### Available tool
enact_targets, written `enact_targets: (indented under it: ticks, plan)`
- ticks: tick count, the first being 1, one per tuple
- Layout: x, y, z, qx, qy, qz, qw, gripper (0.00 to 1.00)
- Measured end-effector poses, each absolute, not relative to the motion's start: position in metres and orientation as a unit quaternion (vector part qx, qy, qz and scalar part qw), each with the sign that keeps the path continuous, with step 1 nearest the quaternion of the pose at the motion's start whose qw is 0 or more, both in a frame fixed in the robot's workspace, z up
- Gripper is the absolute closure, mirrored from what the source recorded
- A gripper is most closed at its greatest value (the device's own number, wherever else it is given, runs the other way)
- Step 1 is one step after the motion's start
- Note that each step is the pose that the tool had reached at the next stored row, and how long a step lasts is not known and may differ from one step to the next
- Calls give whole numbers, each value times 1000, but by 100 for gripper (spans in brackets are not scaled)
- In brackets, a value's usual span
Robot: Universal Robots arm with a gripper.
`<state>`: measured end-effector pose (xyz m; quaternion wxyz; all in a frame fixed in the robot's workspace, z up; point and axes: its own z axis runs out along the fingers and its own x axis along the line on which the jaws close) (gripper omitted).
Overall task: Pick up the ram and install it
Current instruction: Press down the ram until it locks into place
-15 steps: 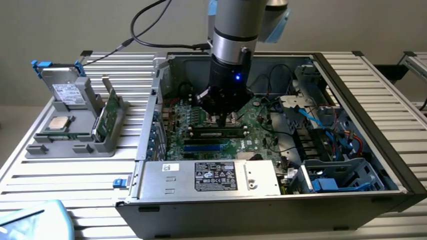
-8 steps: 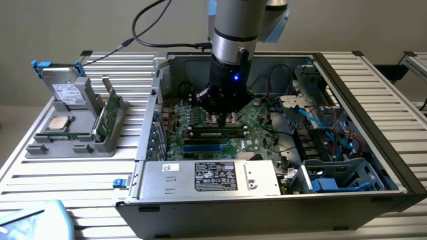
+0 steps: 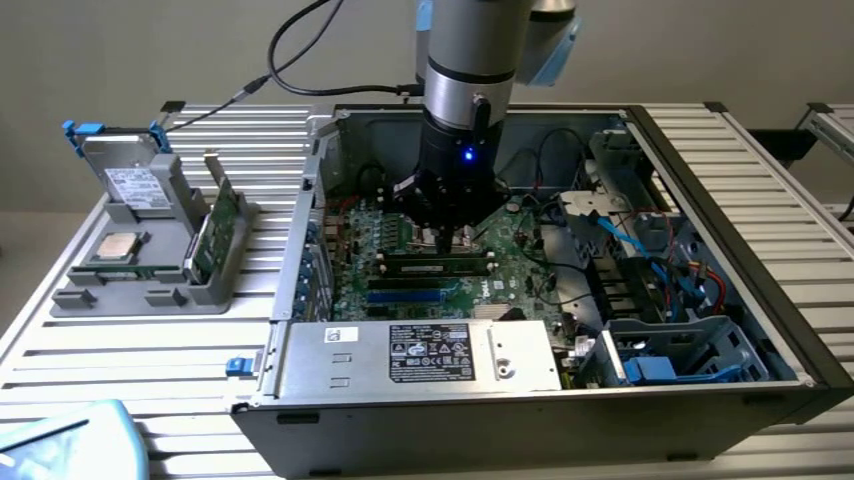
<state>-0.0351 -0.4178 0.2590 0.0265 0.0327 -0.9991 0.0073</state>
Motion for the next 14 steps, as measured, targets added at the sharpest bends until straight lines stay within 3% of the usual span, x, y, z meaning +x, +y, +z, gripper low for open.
enact_targets:
  ticks: [14]
  plan:
    - [-35,-418,259,-21,-999,6,23,89]
